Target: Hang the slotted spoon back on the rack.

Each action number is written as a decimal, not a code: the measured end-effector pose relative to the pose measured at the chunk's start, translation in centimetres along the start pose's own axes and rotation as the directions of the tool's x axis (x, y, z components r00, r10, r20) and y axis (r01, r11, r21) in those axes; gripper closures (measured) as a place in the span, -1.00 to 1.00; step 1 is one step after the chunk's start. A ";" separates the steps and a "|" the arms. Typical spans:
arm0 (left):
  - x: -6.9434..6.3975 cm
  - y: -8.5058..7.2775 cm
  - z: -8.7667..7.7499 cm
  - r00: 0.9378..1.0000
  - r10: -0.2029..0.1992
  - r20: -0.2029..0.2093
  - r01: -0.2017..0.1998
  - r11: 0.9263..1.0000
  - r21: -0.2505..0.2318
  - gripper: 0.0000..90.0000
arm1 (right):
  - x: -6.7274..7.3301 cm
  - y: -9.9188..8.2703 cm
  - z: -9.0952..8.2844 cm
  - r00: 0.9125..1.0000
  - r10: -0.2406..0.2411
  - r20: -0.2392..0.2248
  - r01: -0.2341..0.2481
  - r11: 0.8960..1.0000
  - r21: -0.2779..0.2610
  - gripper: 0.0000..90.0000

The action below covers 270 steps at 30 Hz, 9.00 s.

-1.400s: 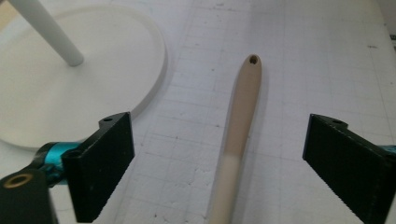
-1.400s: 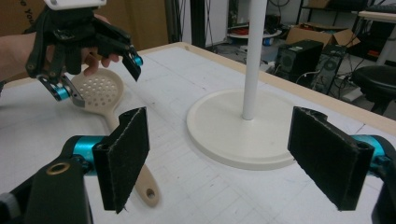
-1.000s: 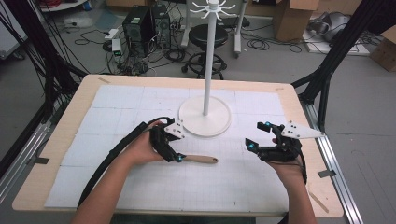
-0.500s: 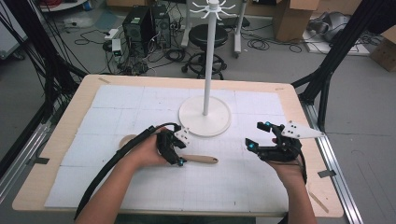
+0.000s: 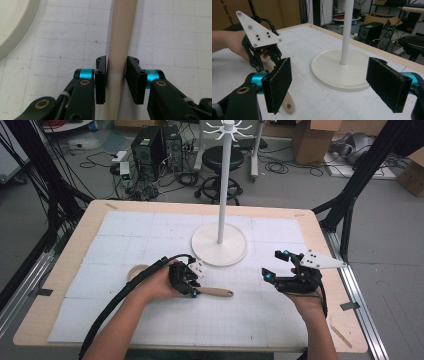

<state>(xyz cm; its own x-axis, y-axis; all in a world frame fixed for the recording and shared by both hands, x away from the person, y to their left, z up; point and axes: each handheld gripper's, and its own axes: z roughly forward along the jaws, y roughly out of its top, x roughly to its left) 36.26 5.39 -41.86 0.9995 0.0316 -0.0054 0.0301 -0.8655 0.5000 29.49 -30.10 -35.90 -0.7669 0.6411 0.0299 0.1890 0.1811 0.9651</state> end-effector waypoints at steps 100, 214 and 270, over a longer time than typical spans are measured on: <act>6.3 10.2 -24.0 0.939 -0.259 -0.227 0.138 0.887 -0.442 0.65 | -0.4 -0.1 0.0 1.000 0.018 -0.020 -0.018 1.000 -0.014 -0.56; 1.0 -4.9 -18.7 0.952 -0.302 -0.044 0.211 0.755 -0.621 -0.67 | 0.7 0.0 1.1 0.998 -0.004 -0.064 0.005 1.000 0.008 -0.55; -5.2 -12.7 -12.9 0.940 -0.332 -0.074 0.183 0.678 -0.712 -0.96 | 0.0 -0.4 1.5 0.998 0.009 -0.059 -0.008 1.000 0.015 -0.55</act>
<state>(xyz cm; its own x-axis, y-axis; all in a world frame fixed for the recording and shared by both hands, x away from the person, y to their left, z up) 30.53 22.70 -36.98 0.9290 0.3543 -0.1067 0.1956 -0.2253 0.9545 30.37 -29.05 -36.73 -0.8001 0.5974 0.0542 0.2046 0.1870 0.9608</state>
